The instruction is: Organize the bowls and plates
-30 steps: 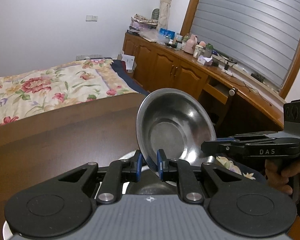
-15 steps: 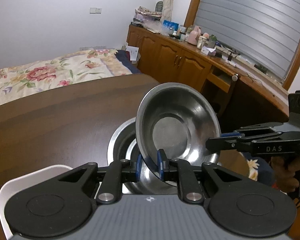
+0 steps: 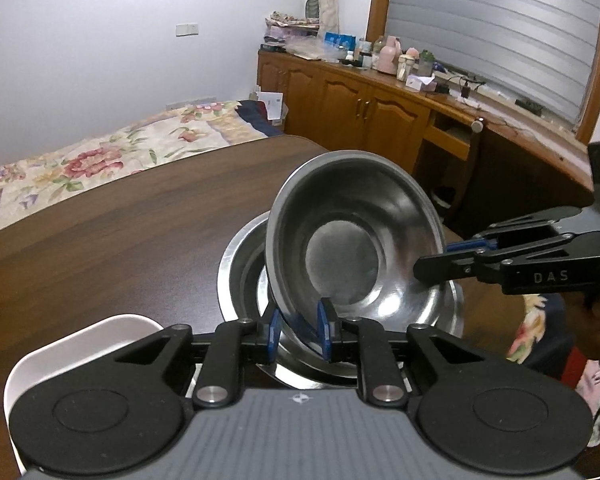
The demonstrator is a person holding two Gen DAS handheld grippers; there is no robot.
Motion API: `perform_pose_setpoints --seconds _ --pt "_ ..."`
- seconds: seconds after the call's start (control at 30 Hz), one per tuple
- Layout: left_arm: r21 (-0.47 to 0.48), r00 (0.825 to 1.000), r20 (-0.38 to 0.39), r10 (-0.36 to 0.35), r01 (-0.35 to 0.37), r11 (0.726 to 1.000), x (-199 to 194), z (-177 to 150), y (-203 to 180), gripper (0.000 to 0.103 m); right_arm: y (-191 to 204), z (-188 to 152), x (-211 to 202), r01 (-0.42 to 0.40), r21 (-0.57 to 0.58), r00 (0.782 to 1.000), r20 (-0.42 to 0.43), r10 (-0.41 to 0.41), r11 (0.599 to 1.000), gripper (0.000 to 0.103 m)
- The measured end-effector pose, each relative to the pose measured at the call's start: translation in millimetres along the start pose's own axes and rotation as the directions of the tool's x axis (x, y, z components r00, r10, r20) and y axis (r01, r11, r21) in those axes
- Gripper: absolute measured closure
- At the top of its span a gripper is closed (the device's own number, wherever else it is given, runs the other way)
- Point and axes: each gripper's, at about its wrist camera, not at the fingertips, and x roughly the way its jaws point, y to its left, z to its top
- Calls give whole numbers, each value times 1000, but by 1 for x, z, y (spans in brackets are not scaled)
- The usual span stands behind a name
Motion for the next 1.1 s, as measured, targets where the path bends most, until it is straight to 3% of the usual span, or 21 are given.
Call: perform_pose_setpoints --seconds 0.4,0.7,0.93,1.1 --pt "68 998 12 65 -66 996 12 -8 -4 80 9 -4 5 85 -100 996 26 -83 991 85" --pt "53 995 51 86 -88 995 13 -16 -6 80 15 -5 8 150 -164 988 66 -141 975 84" --pt "23 989 94 110 -113 993 12 -20 -11 81 16 -11 9 178 -129 979 126 -162 976 84" --pt "-29 986 122 116 -113 993 10 -22 -9 81 23 -16 11 245 -164 961 174 -216 956 84"
